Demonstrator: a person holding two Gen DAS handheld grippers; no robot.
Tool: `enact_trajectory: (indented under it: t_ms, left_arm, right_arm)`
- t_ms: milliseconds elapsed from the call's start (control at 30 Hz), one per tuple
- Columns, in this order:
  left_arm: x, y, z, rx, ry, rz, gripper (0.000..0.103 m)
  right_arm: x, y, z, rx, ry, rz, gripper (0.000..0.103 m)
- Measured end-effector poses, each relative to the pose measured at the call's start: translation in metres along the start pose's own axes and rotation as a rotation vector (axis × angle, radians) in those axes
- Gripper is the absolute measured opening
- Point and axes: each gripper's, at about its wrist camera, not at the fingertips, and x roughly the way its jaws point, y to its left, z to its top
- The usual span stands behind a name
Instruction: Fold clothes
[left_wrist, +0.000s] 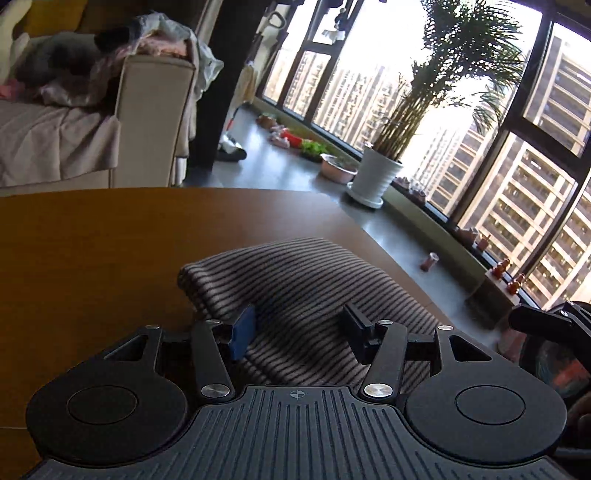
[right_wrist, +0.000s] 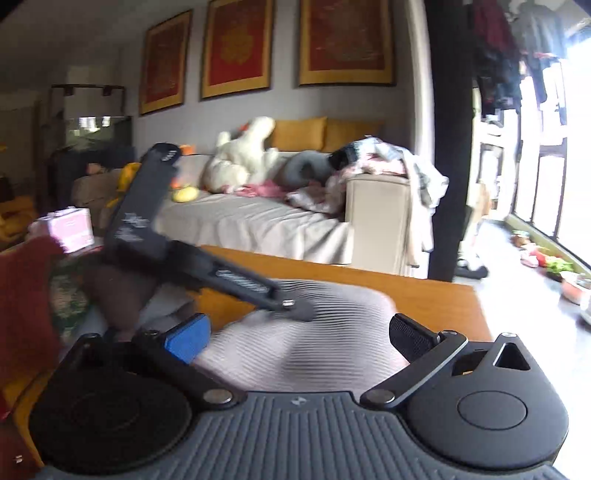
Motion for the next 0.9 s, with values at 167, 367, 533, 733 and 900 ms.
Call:
enact_trajectory:
  t_ms: [167,367,533,733,900]
  left_arm:
    - [0.001,-0.005,0.000,0.027,0.005,0.005,0.059]
    - [-0.002,-0.008,-0.009,0.046,-0.005,-0.002,0.060]
    - [-0.004,-0.009,-0.016,0.068,-0.029,-0.007,0.061]
    - [-0.006,-0.007,-0.018,0.071,-0.032,-0.024,0.063]
    - [-0.006,-0.007,-0.019,0.076,-0.037,-0.037,0.064]
  right_arm:
    - [0.044,0.018,-0.031,-0.108,0.177,-0.129,0.103]
    - [0.036,0.010,-0.033,-0.019,0.172,-0.120,0.103]
    - [0.025,-0.007,-0.016,0.041,0.196,-0.032,0.103]
    - [0.024,-0.100,0.040,0.406,0.070,0.032,0.100]
    - [0.112,-0.162,0.024,0.636,0.272,0.143,0.081]
